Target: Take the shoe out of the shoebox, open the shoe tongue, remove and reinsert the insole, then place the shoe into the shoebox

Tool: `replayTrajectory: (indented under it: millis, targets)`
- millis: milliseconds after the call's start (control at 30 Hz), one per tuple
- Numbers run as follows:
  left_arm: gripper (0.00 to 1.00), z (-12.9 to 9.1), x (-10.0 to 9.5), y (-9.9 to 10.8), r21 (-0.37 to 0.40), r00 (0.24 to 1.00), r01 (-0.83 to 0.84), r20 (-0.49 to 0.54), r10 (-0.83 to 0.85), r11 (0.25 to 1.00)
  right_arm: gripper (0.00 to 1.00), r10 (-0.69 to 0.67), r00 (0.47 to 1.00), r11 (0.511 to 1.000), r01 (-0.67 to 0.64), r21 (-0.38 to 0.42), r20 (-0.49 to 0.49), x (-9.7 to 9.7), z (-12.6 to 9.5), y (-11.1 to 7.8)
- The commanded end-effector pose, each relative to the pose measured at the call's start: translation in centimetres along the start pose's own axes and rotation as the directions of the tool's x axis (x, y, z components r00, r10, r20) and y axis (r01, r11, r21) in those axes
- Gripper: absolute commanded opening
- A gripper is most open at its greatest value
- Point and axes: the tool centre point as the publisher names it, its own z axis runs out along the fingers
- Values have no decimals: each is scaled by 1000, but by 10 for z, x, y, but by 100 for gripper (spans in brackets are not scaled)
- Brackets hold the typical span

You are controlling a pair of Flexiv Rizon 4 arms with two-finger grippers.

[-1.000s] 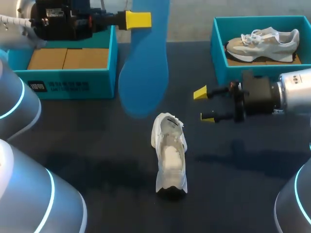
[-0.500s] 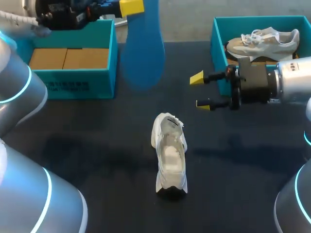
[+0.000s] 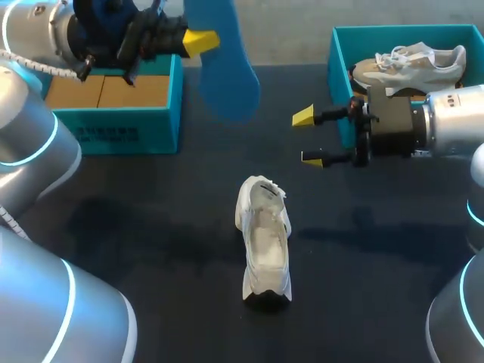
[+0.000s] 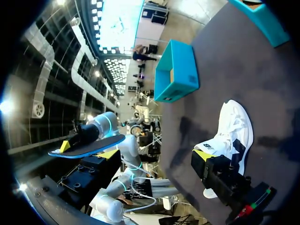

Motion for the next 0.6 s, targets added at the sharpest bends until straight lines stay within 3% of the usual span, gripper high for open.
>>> replayTrajectory:
  millis: [33,267,400,533,600]
  targets:
    - [0,-4,1,-4,-60,990,-137,-28,136,989,100,1,1000,1000,-1,-2,3,0,3,0]
    - [0,-4,1,-4,-60,990,-137,-28,136,989,100,1,1000,1000,-1,-2,3,0,3,0]
    - [0,-5,3,6,-30,968,-249,-42,248,968,100,1,1000,1000,-1,-2,3,0,3,0]
    - [0,-11,9,24,-30,838,-544,-71,541,838,100,1,1000,1000,-1,-2,3,0,3,0]
    - [0,-12,11,27,-29,812,-581,-79,578,813,100,1,1000,1000,-1,-2,3,0,3,0]
